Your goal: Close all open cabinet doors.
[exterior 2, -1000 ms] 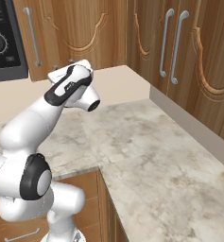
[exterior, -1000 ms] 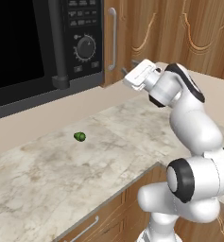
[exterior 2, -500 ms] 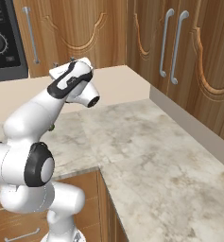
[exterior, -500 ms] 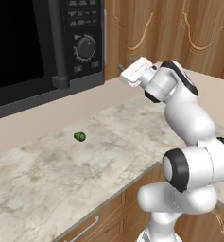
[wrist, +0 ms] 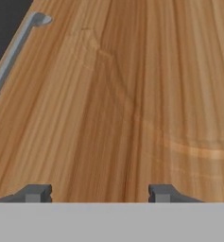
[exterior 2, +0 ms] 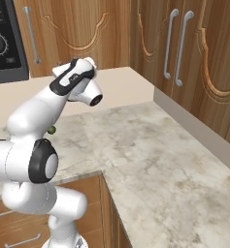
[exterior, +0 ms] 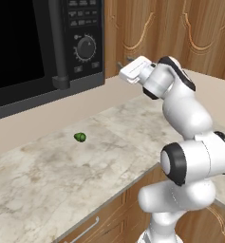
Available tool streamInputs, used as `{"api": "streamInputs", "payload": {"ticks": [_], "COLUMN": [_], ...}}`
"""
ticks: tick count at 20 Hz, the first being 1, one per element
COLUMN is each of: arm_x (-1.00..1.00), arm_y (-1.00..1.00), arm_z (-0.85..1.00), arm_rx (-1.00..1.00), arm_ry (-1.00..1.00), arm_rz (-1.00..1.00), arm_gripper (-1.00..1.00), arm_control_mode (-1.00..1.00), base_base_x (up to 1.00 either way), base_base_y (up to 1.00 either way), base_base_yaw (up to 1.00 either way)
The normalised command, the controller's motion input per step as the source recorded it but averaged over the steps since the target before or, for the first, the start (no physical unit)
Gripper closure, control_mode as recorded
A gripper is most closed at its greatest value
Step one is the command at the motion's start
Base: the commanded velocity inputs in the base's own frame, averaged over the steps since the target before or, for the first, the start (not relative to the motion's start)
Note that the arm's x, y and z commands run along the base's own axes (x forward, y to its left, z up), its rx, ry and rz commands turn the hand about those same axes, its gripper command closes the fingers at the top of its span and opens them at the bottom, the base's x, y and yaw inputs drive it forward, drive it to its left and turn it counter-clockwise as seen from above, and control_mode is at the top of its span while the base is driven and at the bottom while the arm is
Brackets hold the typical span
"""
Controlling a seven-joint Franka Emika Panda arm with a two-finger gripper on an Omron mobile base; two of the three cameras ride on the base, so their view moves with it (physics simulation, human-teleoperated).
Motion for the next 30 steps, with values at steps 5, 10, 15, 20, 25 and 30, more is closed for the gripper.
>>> {"api": "streamInputs", "payload": {"ticks": [5,10,15,20,25,30], "arm_x": [0.18,-0.13,-0.70,-0.79,-0.59,-0.62], "arm_y": [0.09,0.00,-0.04,-0.09,0.00,-0.02], "arm_z": [0.00,0.05,0.22,0.47,0.71,0.66], "arm_rx": [0.00,0.00,0.00,0.00,-0.01,-0.01], "arm_ry": [0.06,0.03,0.10,0.16,0.31,0.35], "arm_rz": [0.00,-0.01,-0.09,-0.10,-0.10,-0.10], "arm_gripper": [-1.00,-1.00,-1.00,-1.00,-1.00,-1.00], "arm_control_mode": [-1.00,-1.00,-1.00,-1.00,-1.00,-1.00], "base_base_x": [0.00,0.00,0.00,0.00,0.00,0.00], "base_base_y": [0.00,0.00,0.00,0.00,0.00,0.00], "base_base_yaw": [0.00,0.00,0.00,0.00,0.00,0.00]}}
